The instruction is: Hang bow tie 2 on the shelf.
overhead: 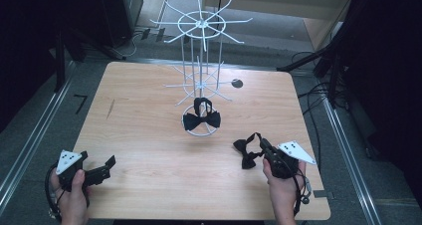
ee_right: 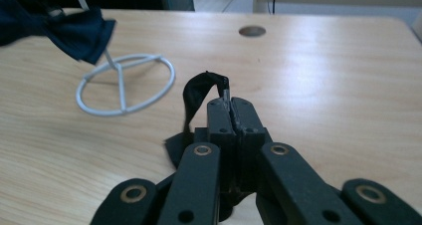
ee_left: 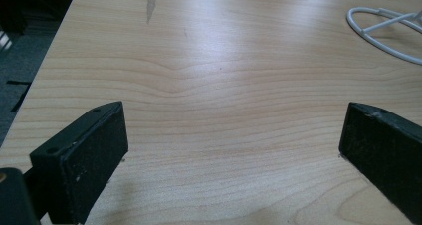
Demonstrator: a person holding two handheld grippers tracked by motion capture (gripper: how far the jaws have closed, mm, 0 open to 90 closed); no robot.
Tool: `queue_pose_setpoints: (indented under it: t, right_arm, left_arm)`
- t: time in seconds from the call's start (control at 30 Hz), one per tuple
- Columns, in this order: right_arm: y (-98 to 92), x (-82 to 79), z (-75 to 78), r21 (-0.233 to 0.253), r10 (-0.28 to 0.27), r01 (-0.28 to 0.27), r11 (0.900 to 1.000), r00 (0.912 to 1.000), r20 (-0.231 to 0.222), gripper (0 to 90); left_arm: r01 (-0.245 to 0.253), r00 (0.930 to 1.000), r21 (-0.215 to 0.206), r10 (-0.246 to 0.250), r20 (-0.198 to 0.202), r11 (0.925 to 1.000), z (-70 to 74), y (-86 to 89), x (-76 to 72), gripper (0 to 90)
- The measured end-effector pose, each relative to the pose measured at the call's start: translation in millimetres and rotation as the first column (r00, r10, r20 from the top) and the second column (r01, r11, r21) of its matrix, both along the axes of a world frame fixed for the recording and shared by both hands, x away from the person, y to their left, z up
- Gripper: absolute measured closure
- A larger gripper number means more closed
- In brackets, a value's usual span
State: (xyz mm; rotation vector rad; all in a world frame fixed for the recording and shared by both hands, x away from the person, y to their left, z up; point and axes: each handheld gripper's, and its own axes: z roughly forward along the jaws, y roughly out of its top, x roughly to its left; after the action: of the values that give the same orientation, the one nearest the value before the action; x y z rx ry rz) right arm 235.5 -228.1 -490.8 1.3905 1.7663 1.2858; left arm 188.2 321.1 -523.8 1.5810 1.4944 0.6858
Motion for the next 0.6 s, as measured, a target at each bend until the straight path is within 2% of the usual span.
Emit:
queue_pose_setpoints:
  t: [0.23, 0.6]
  right_arm:
    - [6.3, -0.5, 20.2, -0.013, 0.028, -0.027, 1.0, 0.9979, 0.058, 89.9]
    - [15.6, 2.2, 41.5, -0.022, 0.06, -0.058, 0.998, 0.9937, 0.095, 89.9]
  left_arm:
    - [0.0, 1.0, 0.0, 0.0, 0.001, 1.0, 0.0, -0.1, 0.0, 0.0]
    - [0.002, 1.0, -0.002, -0.002, 0.0, 1.0, -0.1, 0.4, 0.2, 0.0]
